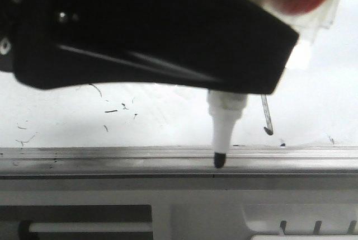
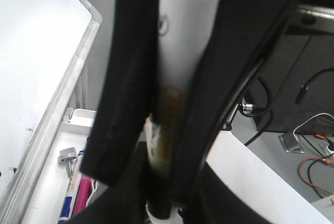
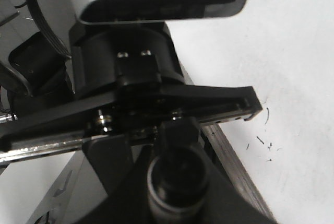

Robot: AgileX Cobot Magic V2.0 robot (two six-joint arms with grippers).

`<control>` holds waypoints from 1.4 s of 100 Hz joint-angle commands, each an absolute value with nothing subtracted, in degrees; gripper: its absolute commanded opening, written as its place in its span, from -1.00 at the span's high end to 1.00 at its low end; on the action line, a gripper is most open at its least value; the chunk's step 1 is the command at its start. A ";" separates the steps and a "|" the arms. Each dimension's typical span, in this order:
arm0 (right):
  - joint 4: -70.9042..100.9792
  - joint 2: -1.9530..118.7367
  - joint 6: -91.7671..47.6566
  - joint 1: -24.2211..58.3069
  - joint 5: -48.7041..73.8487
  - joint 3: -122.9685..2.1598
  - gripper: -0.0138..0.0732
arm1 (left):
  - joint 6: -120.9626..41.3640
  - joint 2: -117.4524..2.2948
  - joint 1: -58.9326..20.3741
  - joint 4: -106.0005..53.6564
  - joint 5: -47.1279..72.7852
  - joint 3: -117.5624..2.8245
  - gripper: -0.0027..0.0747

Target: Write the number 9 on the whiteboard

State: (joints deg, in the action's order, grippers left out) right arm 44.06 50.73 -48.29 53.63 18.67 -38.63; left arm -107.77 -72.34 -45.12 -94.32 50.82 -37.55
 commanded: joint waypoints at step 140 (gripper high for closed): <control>44.03 31.83 -48.53 42.83 8.05 -40.50 0.85 | -92.91 -71.47 -48.01 -106.86 26.38 -32.37 0.98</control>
State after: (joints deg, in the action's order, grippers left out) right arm 44.20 31.88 -48.18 43.89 9.29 -38.63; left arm -99.03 -72.49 -46.17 -101.78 33.82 -29.32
